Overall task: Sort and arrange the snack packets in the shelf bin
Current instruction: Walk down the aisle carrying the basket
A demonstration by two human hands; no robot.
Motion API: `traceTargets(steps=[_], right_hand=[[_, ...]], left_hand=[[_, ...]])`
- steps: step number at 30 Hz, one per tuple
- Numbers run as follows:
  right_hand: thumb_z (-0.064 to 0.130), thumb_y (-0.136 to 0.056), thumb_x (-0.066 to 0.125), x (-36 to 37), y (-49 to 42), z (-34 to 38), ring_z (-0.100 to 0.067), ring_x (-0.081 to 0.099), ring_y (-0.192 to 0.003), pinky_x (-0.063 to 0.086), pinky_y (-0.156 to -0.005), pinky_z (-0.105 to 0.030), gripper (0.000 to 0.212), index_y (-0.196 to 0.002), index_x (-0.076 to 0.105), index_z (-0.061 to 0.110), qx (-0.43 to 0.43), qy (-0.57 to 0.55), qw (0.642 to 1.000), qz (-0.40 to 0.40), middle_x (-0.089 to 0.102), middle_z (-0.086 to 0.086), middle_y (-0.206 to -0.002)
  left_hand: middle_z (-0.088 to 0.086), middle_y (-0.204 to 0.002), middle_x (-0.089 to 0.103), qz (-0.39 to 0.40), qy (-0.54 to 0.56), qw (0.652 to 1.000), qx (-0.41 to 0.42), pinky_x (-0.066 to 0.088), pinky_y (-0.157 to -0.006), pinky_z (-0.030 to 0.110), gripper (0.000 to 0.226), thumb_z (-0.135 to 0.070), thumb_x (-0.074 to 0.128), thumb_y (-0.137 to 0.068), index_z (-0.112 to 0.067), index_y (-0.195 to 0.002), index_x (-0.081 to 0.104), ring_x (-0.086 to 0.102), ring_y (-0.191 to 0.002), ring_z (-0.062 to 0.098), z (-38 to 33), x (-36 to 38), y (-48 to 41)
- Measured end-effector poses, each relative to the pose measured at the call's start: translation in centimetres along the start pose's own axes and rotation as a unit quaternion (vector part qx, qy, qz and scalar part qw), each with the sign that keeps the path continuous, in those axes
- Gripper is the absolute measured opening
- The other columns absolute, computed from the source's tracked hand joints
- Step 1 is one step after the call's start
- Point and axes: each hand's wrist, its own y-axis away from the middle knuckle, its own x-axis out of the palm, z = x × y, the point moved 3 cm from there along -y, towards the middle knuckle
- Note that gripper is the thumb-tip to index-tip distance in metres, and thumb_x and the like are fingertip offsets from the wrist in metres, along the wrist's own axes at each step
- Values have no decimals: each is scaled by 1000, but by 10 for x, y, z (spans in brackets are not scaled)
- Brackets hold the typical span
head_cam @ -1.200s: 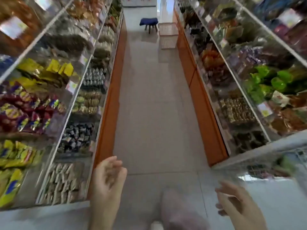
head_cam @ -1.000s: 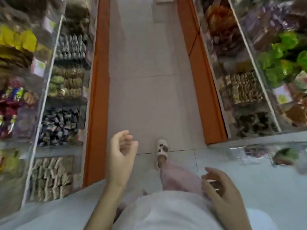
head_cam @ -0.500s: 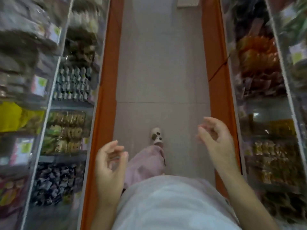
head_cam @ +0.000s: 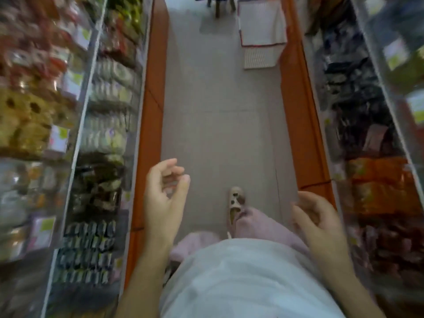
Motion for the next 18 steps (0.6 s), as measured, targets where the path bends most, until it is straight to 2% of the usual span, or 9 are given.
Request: traceTargets(steps=[2,6,10,12,15,18], right_hand=[[9,-89,58,19,-81,43,2,59,-84,51,-73,-17,29,-113,54,25,-26,6,1000,14,59,15,-99],[13,-91,57,72,-226,127,-7,60,-78,53,-66,-16,27,-117,53,20,-46,13,997,55,59,5,-97],[10,-91,57,133,-356,185,-4,59,-71,52,-63,-16,26,-116,54,17,-58,6,996,73,58,3,-93],[10,-91,57,160,-413,210,-5,61,-72,52,-64,-18,24,-114,54,18,-45,9,996,71,59,3,-93],[4,-90,57,189,-484,249,-16,59,-72,51,-59,-19,25,-114,56,7,-9,-24,998,52,59,-5,-90],[2,-88,58,204,-543,282,-9,61,-70,52,-58,-15,25,-112,58,11,10,-31,999,33,60,-3,-89]], left_hand=[[-1,-97,61,-7,2,1000,-9,43,-75,6,31,4,58,-86,-13,-111,54,58,-84,-6,-11,13,-51],[0,-97,63,-32,-2,999,-41,45,-75,8,35,4,59,-85,-23,-107,54,59,-84,-3,-23,29,-150],[4,-98,62,-48,-8,997,-63,46,-75,9,31,3,60,-85,-15,-110,54,59,-82,-4,-29,59,-283],[3,-97,62,-34,-7,998,-56,46,-75,9,30,3,60,-85,-13,-110,54,59,-82,-4,-39,72,-362],[1,-96,62,-5,-10,999,-43,47,-76,11,29,3,59,-86,-14,-109,55,59,-82,-2,-67,90,-479],[1,-94,62,42,-12,998,-37,47,-77,14,29,3,59,-85,-15,-107,55,58,-81,1,-94,122,-589]])
